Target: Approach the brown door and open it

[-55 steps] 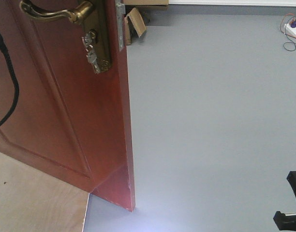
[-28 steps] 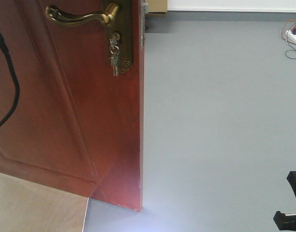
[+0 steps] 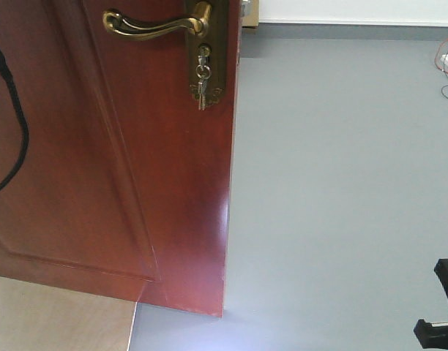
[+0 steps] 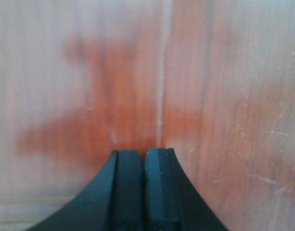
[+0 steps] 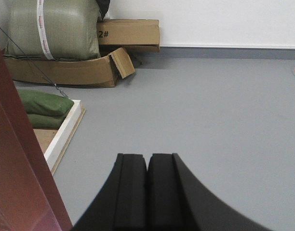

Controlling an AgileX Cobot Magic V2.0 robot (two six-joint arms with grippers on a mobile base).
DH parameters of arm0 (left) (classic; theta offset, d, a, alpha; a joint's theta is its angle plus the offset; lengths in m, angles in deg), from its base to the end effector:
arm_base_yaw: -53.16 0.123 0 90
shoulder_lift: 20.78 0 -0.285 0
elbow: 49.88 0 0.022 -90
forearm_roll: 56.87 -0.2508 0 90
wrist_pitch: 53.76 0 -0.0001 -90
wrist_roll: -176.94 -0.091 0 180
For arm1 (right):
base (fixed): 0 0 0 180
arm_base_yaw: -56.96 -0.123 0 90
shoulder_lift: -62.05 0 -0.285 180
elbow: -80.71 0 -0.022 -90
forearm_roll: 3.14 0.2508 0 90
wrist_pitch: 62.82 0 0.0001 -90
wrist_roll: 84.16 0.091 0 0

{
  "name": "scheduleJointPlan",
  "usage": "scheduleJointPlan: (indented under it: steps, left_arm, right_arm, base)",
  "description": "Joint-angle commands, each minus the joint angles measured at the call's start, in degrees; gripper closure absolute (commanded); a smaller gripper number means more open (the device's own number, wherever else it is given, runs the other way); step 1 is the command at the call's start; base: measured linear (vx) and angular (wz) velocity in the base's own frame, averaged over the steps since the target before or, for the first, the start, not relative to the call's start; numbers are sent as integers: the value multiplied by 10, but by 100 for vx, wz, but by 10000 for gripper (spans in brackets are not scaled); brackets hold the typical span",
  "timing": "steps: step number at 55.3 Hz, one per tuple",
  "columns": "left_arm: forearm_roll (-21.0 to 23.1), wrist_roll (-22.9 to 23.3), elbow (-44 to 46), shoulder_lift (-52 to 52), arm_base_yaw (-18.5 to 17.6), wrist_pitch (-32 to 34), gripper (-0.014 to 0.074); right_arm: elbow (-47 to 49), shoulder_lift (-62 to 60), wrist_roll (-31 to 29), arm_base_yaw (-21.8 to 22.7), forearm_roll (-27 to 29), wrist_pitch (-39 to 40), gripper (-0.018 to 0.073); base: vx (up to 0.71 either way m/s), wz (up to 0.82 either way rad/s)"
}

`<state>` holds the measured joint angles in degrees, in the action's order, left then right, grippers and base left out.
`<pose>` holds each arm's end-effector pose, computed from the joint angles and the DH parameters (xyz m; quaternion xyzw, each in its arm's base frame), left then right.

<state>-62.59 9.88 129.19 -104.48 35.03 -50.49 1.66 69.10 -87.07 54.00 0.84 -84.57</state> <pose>0.2910 -0.0958 0.4652 0.0641 0.6488 -0.1682 0.7394 0.0523 0.0051 0.1691 -0.0229 0.8076 0.0296 0.5885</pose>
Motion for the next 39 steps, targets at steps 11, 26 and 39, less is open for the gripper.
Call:
scheduleJointPlan:
  steps: [11, 26, 39]
  left_arm:
    - [3, -1, 18, 13, -1, 44, 460]
    - [3, -1, 18, 13, -1, 44, 460]
    - [3, -1, 18, 13, -1, 44, 460]
  right_arm:
    - [-2, -3, -4, -1, -2, 47, 559]
    - [-2, -3, -4, -1, -2, 47, 559]
    - [-2, -3, -4, -1, -2, 47, 559]
  base:
    - [8, 3]
    - [3, 2]
    - [0, 0]
